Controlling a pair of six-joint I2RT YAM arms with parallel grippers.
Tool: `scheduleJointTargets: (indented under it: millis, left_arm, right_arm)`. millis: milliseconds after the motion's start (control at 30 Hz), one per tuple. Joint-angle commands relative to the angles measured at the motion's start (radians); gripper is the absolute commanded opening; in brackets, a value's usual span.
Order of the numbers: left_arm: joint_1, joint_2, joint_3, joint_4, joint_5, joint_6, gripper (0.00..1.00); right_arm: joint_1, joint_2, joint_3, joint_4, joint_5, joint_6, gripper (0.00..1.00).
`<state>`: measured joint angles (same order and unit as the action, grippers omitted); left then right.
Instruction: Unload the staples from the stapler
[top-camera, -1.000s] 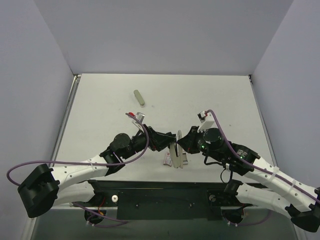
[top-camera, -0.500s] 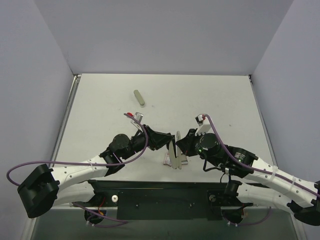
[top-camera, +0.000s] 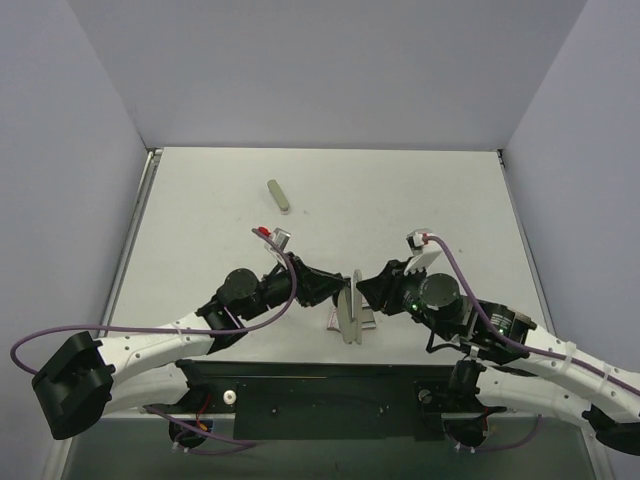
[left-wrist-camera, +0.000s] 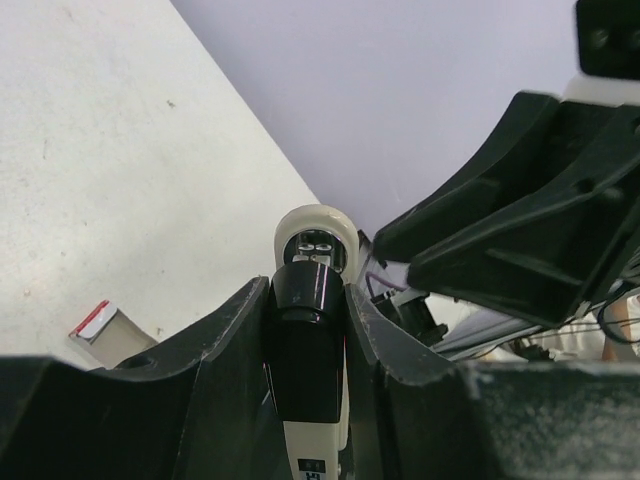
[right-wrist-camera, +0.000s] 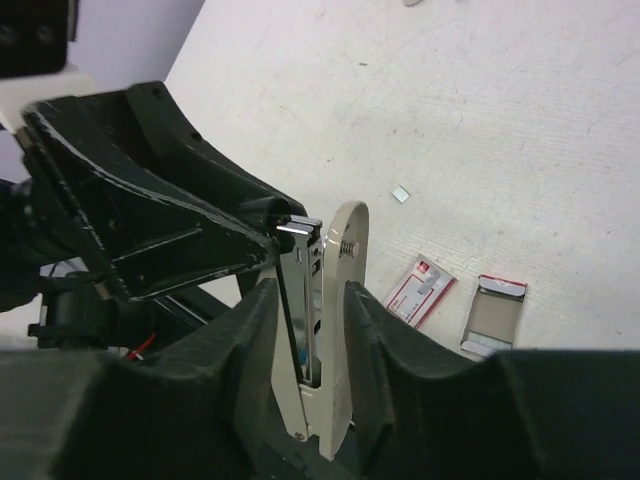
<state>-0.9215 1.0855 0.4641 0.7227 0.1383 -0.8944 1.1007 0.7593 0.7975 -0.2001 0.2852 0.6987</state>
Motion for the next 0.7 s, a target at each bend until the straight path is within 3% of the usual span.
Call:
scheduleJointTargets:
  millis: [0, 233, 433, 667]
  left_arm:
    - [-0.002, -0.022, 0.041, 0.041, 0.075, 0.035, 0.0]
    - [-0.004, -0.001, 0.091, 0.011, 0.233, 0.097, 0.0]
    - [-0.007, 0.036, 0.123, 0.014, 0.394, 0.126, 0.0]
    - [-0.017, 0.001, 0.131, -0.003, 0.556, 0.212, 0.0]
  right_arm:
    - [0.004, -0.086, 0.039, -0.045, 0.039, -0.07, 0.34]
    - [0.004, -0.147, 0.104, -0.162, -0.039, -0.203, 0.49]
    - [0.005, -0.068, 0.213, -0.285, -0.22, -0.33, 0.52]
    - [0.004, 0.014, 0.232, -0.295, -0.446, -0.393, 0.52]
